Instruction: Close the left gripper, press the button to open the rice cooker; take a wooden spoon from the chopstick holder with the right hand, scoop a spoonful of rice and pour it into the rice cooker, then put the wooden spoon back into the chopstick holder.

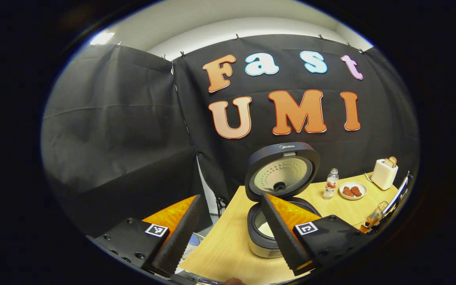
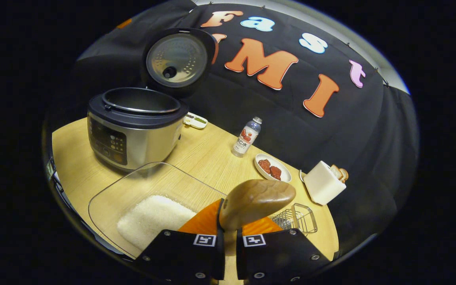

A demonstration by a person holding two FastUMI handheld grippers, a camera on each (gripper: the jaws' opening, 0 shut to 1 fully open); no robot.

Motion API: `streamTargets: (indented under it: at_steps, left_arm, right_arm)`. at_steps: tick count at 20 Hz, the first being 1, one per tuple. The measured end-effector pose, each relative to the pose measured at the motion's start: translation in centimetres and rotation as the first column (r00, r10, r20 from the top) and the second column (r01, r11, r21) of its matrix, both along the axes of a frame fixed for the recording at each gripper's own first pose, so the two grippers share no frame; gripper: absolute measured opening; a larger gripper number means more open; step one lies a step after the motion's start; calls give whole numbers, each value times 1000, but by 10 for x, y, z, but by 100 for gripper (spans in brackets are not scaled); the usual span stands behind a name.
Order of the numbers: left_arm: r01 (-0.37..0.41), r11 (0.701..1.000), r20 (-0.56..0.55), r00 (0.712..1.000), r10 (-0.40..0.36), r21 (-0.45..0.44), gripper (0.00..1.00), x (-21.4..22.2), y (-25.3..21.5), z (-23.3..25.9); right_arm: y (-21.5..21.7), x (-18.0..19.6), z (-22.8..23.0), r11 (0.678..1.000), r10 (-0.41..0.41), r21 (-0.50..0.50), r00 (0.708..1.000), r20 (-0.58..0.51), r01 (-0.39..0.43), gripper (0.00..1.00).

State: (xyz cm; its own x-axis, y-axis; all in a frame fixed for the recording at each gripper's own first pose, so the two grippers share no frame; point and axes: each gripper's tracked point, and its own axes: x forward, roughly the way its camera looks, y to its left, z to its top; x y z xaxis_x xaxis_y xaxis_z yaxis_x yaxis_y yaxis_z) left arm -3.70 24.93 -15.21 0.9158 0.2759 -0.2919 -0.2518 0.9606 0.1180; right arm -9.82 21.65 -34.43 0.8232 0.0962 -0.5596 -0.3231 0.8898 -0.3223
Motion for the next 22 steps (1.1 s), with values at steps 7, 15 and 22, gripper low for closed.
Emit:
streamTargets:
  at_steps: [7, 15, 22]
  left_arm:
    - [50, 999, -7, 999, -50, 6, 100, 13, 2, -5]
    - [43, 999, -17, 999, -44, -10, 100, 11, 20, -13]
    - [22, 1000, -29, 999, -22, -5, 100, 1, 41, -19]
  right_arm:
    - [6, -7, -4, 987, -116, 110, 993, -13, 117, 10]
    - [52, -12, 5, 870, -156, 441, 971, -182, 223, 10]
    - [58, -11, 3, 704, -210, 600, 918, -336, 381, 10]
